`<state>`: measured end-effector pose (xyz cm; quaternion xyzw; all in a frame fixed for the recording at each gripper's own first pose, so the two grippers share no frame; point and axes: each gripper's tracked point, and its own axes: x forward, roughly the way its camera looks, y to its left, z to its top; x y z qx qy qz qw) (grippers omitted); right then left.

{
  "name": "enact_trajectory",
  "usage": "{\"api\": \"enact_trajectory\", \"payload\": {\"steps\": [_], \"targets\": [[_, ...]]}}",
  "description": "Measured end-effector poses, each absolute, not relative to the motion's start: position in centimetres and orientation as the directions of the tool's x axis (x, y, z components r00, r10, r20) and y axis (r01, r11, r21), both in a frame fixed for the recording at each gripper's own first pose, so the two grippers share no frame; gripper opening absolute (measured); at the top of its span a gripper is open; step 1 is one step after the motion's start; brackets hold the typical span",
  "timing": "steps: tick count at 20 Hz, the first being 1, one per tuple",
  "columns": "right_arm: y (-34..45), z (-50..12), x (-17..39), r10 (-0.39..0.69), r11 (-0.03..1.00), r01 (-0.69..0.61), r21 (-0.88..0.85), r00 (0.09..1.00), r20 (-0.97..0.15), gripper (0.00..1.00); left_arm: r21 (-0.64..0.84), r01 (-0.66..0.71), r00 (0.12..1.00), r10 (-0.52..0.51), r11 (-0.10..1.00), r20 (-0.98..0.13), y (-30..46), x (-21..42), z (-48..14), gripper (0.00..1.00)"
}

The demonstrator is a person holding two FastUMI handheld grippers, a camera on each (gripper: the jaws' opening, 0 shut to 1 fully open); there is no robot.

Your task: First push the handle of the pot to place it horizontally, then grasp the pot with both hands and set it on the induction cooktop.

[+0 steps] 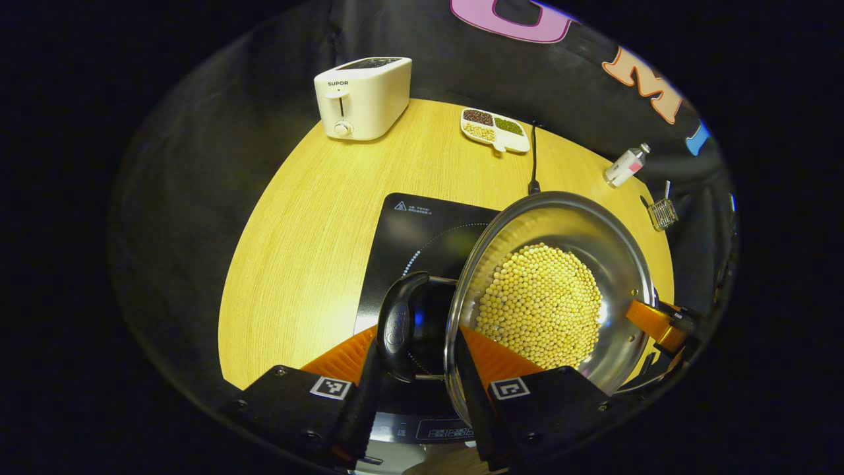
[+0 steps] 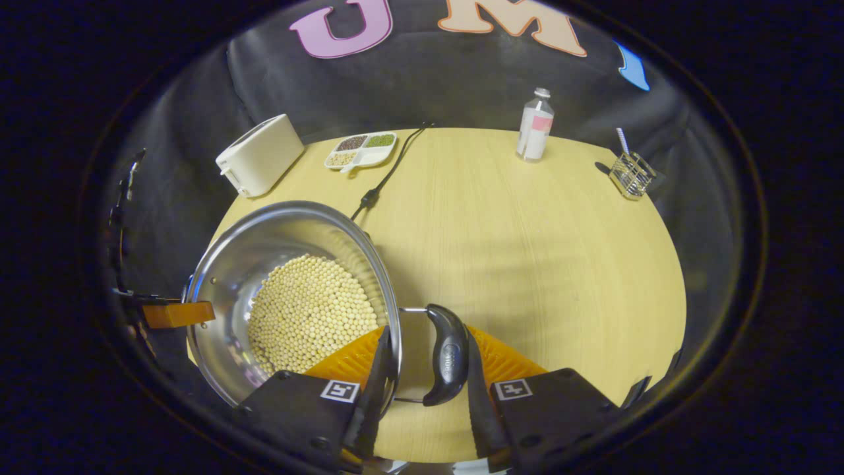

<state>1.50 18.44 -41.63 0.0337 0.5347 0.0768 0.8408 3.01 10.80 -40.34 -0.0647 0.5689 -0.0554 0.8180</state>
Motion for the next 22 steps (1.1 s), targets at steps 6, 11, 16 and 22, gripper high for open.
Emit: {"api": "enact_trajectory", "payload": {"steps": [6, 11, 16, 22], "targets": [[20.7, -41.8, 1.8, 0.159, 0.987, -0.083, 0.137, 0.416, -0.895, 0.54, -0.167, 0.021, 0.347, -0.164, 0.986, -0.923, 12.7, 4.0, -40.6, 0.62], [22.7, -41.7, 1.8, 0.163, 0.986, -0.089, 0.138, 0.415, -0.895, 0.54, -0.168, 0.014, 0.345, -0.162, 0.986, -0.925, 14.5, 4.4, -40.7, 0.62], [24.2, -41.7, 2.0, 0.165, 0.986, -0.094, 0.138, 0.416, -0.894, 0.54, -0.167, 0.005, 0.350, -0.158, 0.986, -0.923, 16.0, 4.7, -40.9, 0.62], [24.8, -41.6, 1.7, 0.155, 0.988, -0.081, 0.133, 0.423, -0.893, 0.55, -0.173, 0.032, 0.351, -0.173, 0.984, -0.920, 16.5, 5.4, -41.0, 0.62]]}}
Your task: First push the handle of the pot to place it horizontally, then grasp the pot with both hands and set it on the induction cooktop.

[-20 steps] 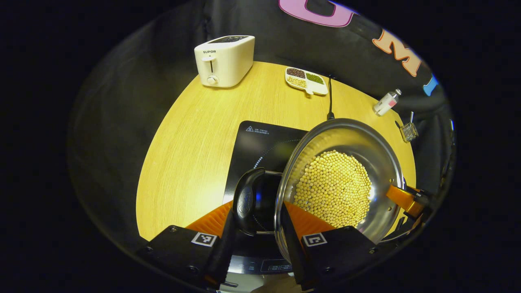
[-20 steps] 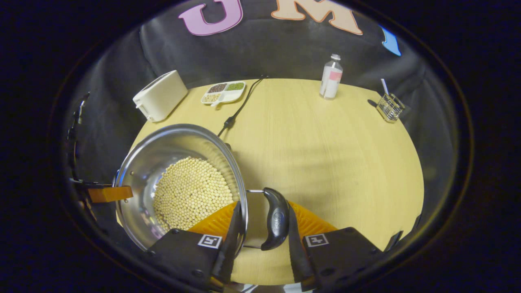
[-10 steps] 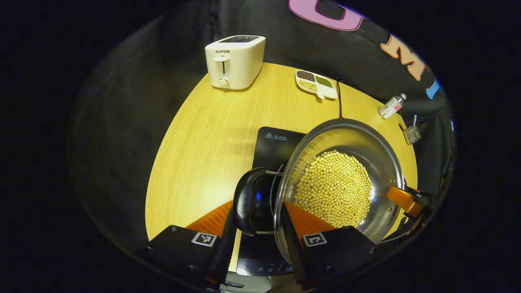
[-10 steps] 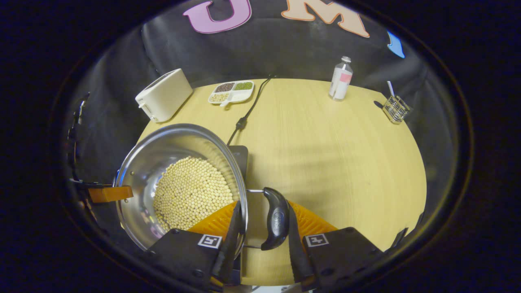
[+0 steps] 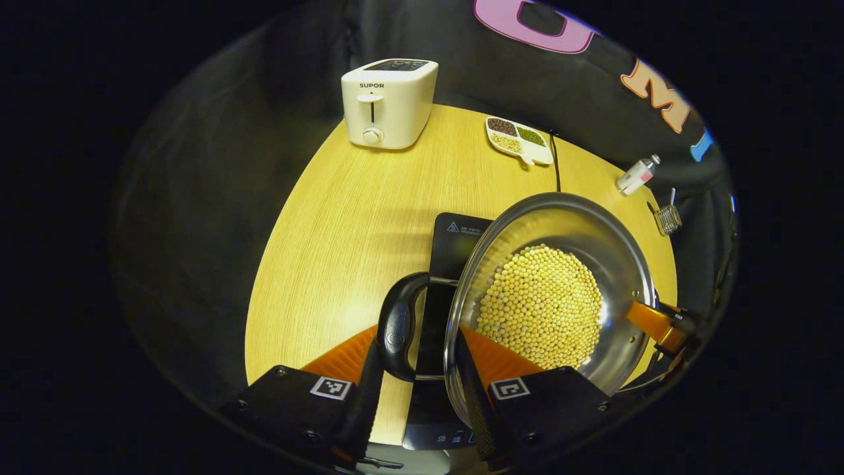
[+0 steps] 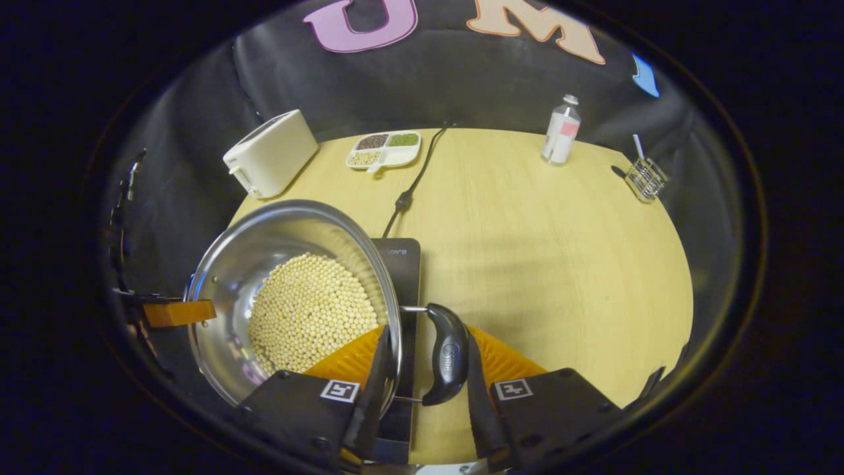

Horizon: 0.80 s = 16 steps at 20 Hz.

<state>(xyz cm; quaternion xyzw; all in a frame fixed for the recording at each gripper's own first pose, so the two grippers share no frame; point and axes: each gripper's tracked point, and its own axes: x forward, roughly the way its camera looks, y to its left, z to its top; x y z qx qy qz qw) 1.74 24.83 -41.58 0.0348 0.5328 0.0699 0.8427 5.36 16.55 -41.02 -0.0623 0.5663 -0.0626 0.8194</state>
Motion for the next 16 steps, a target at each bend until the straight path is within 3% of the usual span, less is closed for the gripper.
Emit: {"api": "enact_trajectory", "payload": {"steps": [1, 2, 4, 5, 6, 7, 8, 10, 12, 13, 16], "targets": [[24.8, -41.6, 1.7, 0.154, 0.988, -0.078, 0.134, 0.425, -0.892, 0.60, -0.174, 0.036, 0.354, -0.176, 0.984, -0.919, 16.6, 5.5, -41.0, 0.62], [24.9, -41.5, 1.6, 0.156, 0.988, -0.075, 0.137, 0.426, -0.891, 0.55, -0.175, 0.040, 0.354, -0.178, 0.984, -0.918, 16.5, 5.4, -41.0, 0.64], [25.0, -41.4, 1.5, 0.160, 0.987, -0.065, 0.147, 0.431, -0.888, 0.55, -0.177, 0.048, 0.354, -0.182, 0.983, -0.917, 16.5, 5.4, -41.0, 0.60], [25.0, -41.5, 1.5, 0.162, 0.987, -0.062, 0.149, 0.435, -0.886, 0.55, -0.177, 0.051, 0.355, -0.183, 0.983, -0.917, 16.5, 5.5, -41.1, 0.65], [25.0, -41.5, 1.6, 0.163, 0.987, -0.062, 0.151, 0.440, -0.883, 0.65, -0.177, 0.054, 0.355, -0.184, 0.983, -0.917, 16.5, 5.4, -41.0, 0.65], [25.0, -41.5, 1.6, 0.164, 0.986, -0.062, 0.152, 0.445, -0.880, 0.55, -0.177, 0.053, 0.356, -0.185, 0.983, -0.916, 16.6, 5.4, -41.0, 0.65], [25.1, -41.5, 1.6, 0.166, 0.986, -0.061, 0.156, 0.450, -0.878, 0.60, -0.177, 0.054, 0.356, -0.185, 0.983, -0.916, 16.5, 5.2, -41.0, 0.64], [25.1, -41.5, 1.6, 0.168, 0.985, -0.056, 0.160, 0.454, -0.875, 0.60, -0.171, 0.059, 0.360, -0.181, 0.984, -0.915, 16.4, 5.3, -41.0, 0.64], [25.1, -41.4, 1.5, 0.166, 0.986, -0.053, 0.160, 0.459, -0.873, 0.55, -0.150, 0.066, 0.360, -0.164, 0.987, -0.919, 16.6, 5.2, -41.2, 0.67], [25.0, -41.4, 1.4, 0.165, 0.986, -0.046, 0.162, 0.458, -0.874, 0.62, -0.138, 0.067, 0.353, -0.153, 0.988, -0.923, 16.6, 5.0, -41.5, 0.68], [25.2, -41.3, 1.2, 0.172, 0.984, -0.033, 0.177, 0.465, -0.868, 0.57, -0.127, 0.059, 0.352, -0.140, 0.990, -0.926, 16.4, 4.4, -41.7, 0.72]]}}
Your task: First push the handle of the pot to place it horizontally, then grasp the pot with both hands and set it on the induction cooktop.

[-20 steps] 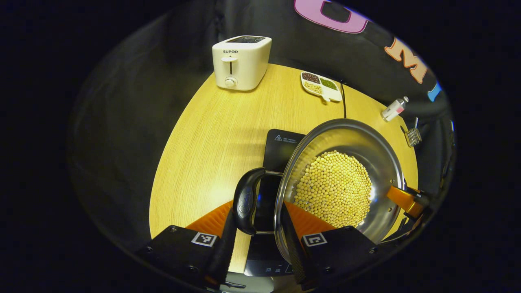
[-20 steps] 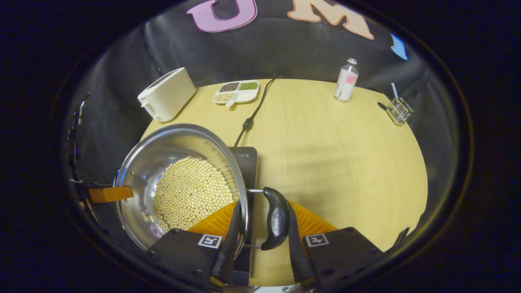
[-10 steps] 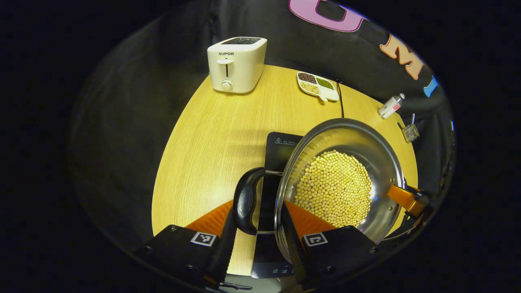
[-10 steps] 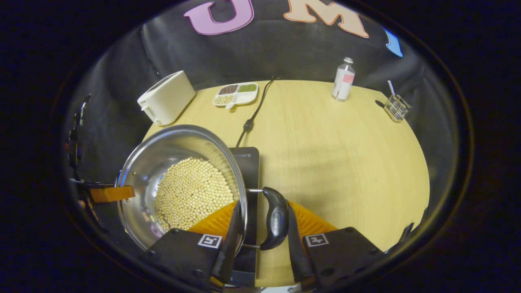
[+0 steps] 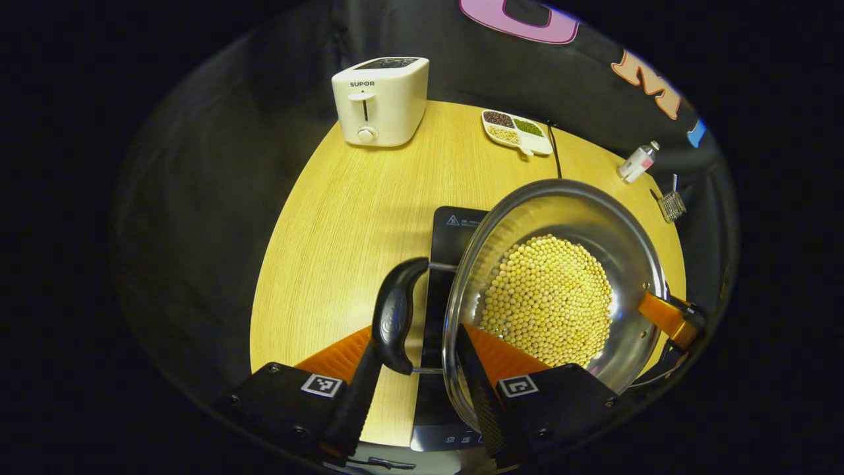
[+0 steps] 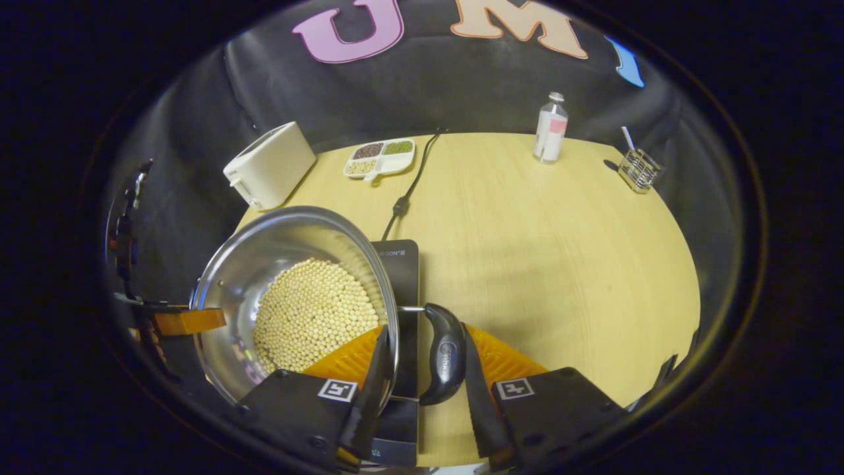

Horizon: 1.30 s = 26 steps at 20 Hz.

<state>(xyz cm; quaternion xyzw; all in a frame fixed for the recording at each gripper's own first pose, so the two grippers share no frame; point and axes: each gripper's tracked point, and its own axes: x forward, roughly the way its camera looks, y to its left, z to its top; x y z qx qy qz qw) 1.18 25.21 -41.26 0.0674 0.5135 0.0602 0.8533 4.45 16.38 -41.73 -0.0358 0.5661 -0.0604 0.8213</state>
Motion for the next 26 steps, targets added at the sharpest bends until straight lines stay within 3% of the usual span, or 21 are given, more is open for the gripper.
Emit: {"api": "enact_trajectory", "payload": {"steps": [2, 3, 4, 6, 10, 11, 12, 15, 16, 19, 20, 21, 25, 26], "targets": [[25.2, -41.3, 1.1, 0.179, 0.982, -0.034, 0.185, 0.471, -0.864, 0.64, -0.125, 0.046, 0.369, -0.133, 0.991, -0.920, 16.5, 4.5, -41.9, 0.72], [25.3, -41.3, 1.1, 0.183, 0.981, -0.036, 0.189, 0.475, -0.861, 0.60, -0.124, 0.039, 0.376, -0.130, 0.991, -0.918, 16.6, 4.6, -41.7, 0.71], [25.4, -41.4, 1.0, 0.184, 0.981, -0.041, 0.188, 0.481, -0.857, 0.65, -0.123, 0.034, 0.393, -0.126, 0.992, -0.911, 16.7, 4.7, -41.4, 0.71], [25.4, -41.3, 1.2, 0.190, 0.981, -0.057, 0.186, 0.491, -0.850, 0.60, -0.117, 0.027, 0.427, -0.117, 0.993, -0.897, 17.0, 5.3, -40.9, 0.73], [25.5, -40.6, 0.9, 0.212, 0.977, -0.084, 0.197, 0.510, -0.834, 0.82, -0.097, 0.018, 0.466, -0.094, 0.995, -0.880, 17.3, 5.4, -40.0, 0.80], [25.3, -40.4, 1.1, 0.213, 0.977, -0.090, 0.195, 0.520, -0.827, 0.95, -0.087, 0.012, 0.481, -0.082, 0.996, -0.873, 17.4, 5.6, -39.7, 0.81], [25.3, -40.3, 1.0, 0.215, 0.976, -0.097, 0.193, 0.527, -0.822, 0.98, -0.082, 0.004, 0.491, -0.073, 0.997, -0.868, 17.5, 5.7, -39.5, 0.80], [24.5, -39.8, 0.9, 0.215, 0.977, -0.113, 0.182, 0.545, -0.811, 0.98, -0.056, -0.016, 0.535, -0.038, 0.998, -0.844, 17.5, 6.1, -38.4, 0.84], [24.0, -39.5, 0.8, 0.211, 0.977, -0.115, 0.178, 0.553, -0.806, 0.98, -0.044, -0.022, 0.548, -0.025, 0.999, -0.836, 17.7, 6.2, -38.0, 0.81], [22.7, -38.5, 0.8, 0.216, 0.976, -0.106, 0.190, 0.587, -0.780, 0.98, -0.018, -0.054, 0.582, 0.017, 0.998, -0.813, 17.8, 5.9, -36.6, 0.81], [22.1, -37.9, 0.9, 0.223, 0.974, -0.104, 0.202, 0.602, -0.767, 0.98, -0.014, -0.070, 0.602, 0.031, 0.997, -0.798, 17.8, 5.9, -35.8, 0.84], [21.2, -37.6, 1.0, 0.214, 0.975, -0.094, 0.199, 0.616, -0.758, 1.00, -0.017, -0.082, 0.629, 0.039, 0.997, -0.777, 17.6, 6.1, -35.0, 0.81], [16.7, -35.6, 1.9, 0.179, 0.982, -0.081, 0.171, 0.687, -0.705, 0.95, -0.021, -0.120, 0.728, 0.074, 0.993, -0.681, 16.1, 6.2, -30.9, 0.84], [15.4, -34.5, 2.2, 0.165, 0.985, -0.084, 0.152, 0.715, -0.679, 0.98, -0.023, -0.125, 0.754, 0.080, 0.992, -0.652, 15.3, 6.3, -29.7, 0.81]]}}
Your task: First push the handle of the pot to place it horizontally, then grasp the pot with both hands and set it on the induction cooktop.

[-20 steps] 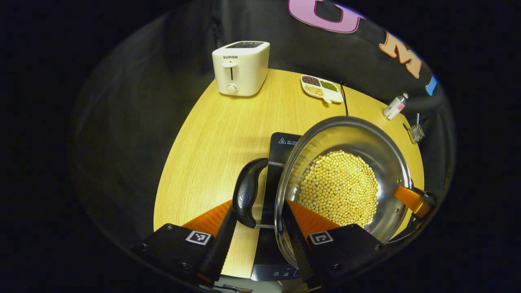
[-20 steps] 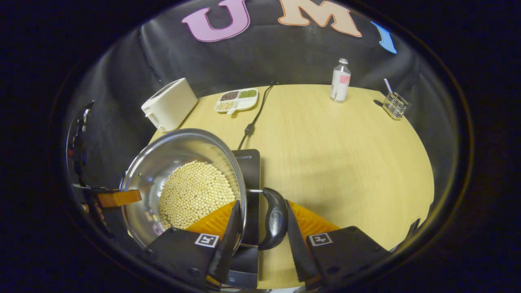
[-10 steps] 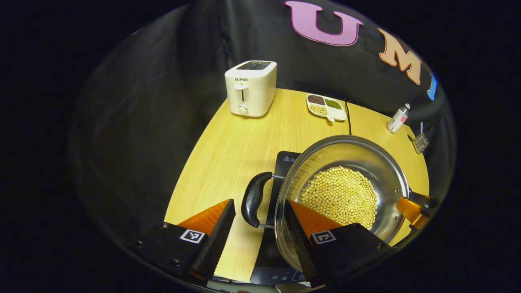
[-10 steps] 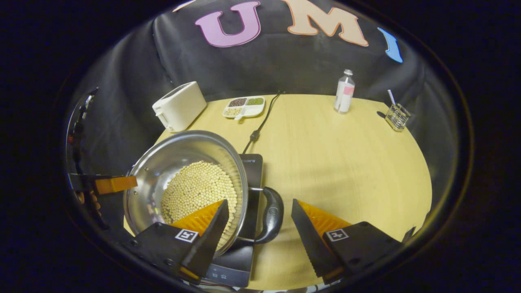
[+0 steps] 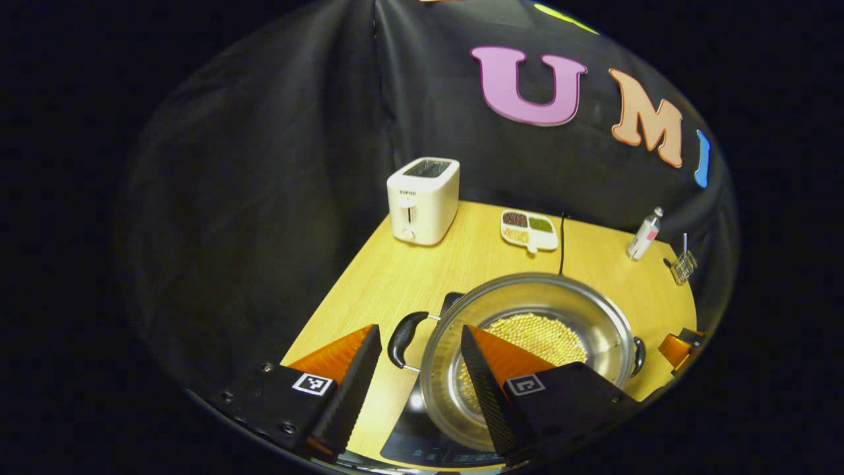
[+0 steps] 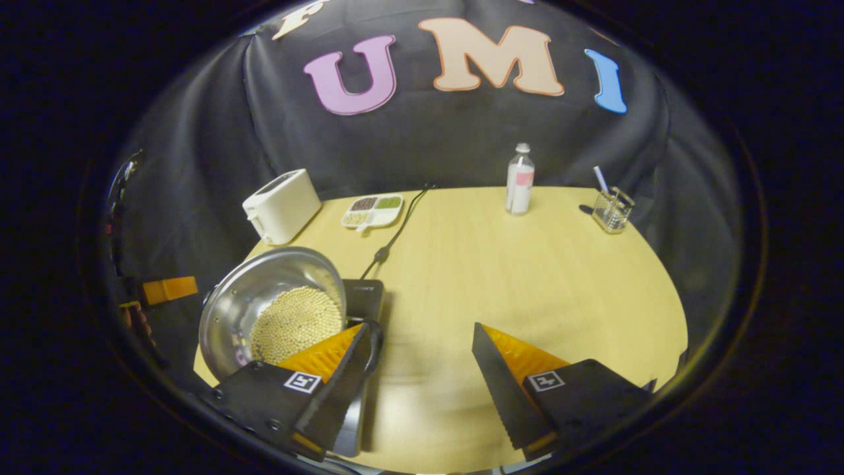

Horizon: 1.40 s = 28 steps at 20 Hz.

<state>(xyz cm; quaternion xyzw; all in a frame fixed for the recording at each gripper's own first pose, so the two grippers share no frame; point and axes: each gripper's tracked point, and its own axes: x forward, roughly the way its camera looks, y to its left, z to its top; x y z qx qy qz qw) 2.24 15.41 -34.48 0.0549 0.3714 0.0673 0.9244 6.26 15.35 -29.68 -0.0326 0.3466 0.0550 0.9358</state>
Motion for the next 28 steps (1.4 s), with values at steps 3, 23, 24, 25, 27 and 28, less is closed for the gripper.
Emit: {"api": "enact_trajectory", "payload": {"steps": [3, 23, 24, 25, 27, 28], "targets": [[10.8, -30.7, 3.4, 0.133, 0.991, -0.111, 0.073, 0.805, -0.579, 0.97, -0.056, -0.142, 0.827, 0.087, 0.988, -0.556, 12.2, 6.5, -25.2, 0.81], [-8.1, 2.8, 6.5, -0.025, 1.000, 0.025, 0.014, 0.999, 0.035, 0.99, -0.004, 0.064, 0.998, -0.064, 0.998, -0.019, -9.6, 5.2, 3.7, 0.76], [-8.8, 2.9, 6.6, -0.032, 0.999, 0.032, 0.011, 0.999, 0.041, 0.99, -0.001, 0.074, 0.997, -0.074, 0.997, -0.010, -10.6, 5.2, 3.9, 0.79], [-9.4, 3.0, 6.4, -0.037, 0.999, 0.036, 0.007, 0.998, 0.045, 0.99, -0.001, 0.087, 0.996, -0.087, 0.996, -0.004, -11.7, 5.2, 4.2, 0.79], [-10.5, 3.2, 6.2, -0.043, 0.999, 0.042, 0.007, 0.998, 0.052, 0.99, 0.010, 0.103, 0.995, -0.103, 0.995, 0.002, -13.5, 4.9, 4.4, 0.76], [-11.1, 3.3, 6.2, -0.044, 0.999, 0.044, 0.014, 0.998, 0.051, 0.99, 0.008, 0.111, 0.994, -0.111, 0.994, 0.001, -14.3, 4.8, 4.2, 0.76]]}}
